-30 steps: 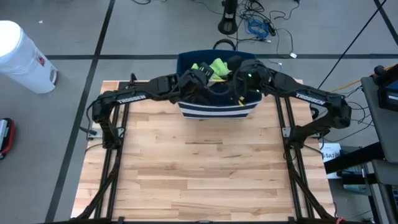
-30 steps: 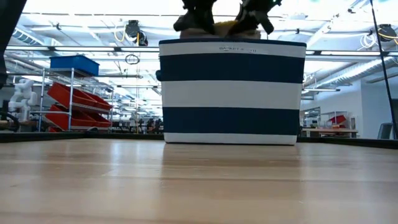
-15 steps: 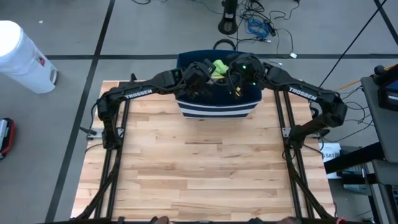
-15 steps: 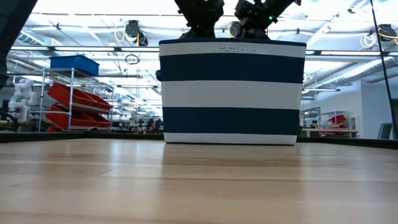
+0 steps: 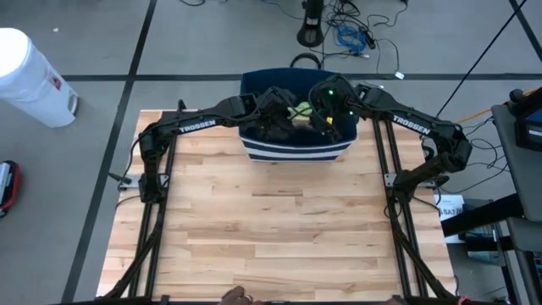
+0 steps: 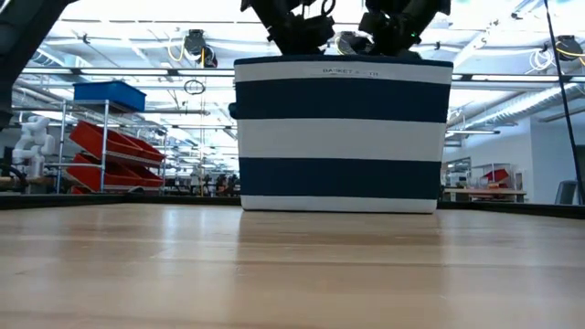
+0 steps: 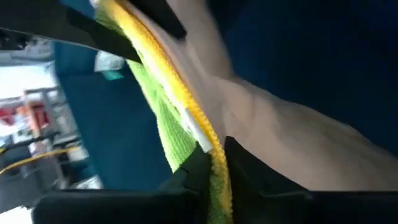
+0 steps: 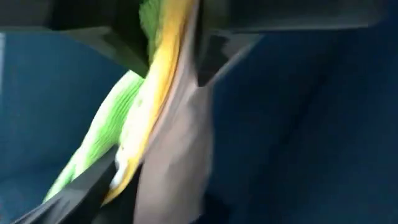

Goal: Fold towel
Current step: Put the stack of folded towels into the laundry organizer, then return to Home Position

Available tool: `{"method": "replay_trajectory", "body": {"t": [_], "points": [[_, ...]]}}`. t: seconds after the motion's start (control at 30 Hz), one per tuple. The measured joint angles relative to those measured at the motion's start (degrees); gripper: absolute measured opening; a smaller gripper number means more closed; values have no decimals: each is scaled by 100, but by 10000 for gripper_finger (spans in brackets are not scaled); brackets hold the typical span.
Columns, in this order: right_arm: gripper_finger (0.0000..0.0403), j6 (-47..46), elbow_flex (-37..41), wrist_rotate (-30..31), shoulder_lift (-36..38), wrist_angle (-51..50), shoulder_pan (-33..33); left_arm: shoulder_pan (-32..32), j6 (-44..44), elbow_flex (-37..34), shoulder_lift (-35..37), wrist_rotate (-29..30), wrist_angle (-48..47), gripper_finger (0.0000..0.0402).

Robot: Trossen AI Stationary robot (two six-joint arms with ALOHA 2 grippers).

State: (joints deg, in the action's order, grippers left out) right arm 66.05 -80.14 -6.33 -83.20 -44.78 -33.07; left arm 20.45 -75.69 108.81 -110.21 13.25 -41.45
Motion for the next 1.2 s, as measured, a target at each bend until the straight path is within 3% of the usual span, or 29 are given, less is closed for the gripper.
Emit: {"method": "replay_trajectory", "body": {"t": [0.23,0.37,0.7,0.87,1.0,1.2], "points": [[206,-673,0,-59,29,-292,-51,-251,88,-9,-2,-295,-57,125],[241,-820,0,-106,37,-228,-47,-359,357,-9,-2,-381,-46,159],[225,-838,4,-134,110,76,-33,-593,166,-7,18,547,368,179],[215,-842,4,-144,324,522,-18,-625,165,-5,144,714,964,179],[216,-959,4,-432,624,896,-25,-622,279,-4,380,620,1243,179],[216,-1260,4,-1254,1221,1150,-20,-626,977,2,942,-67,1285,179]]}}
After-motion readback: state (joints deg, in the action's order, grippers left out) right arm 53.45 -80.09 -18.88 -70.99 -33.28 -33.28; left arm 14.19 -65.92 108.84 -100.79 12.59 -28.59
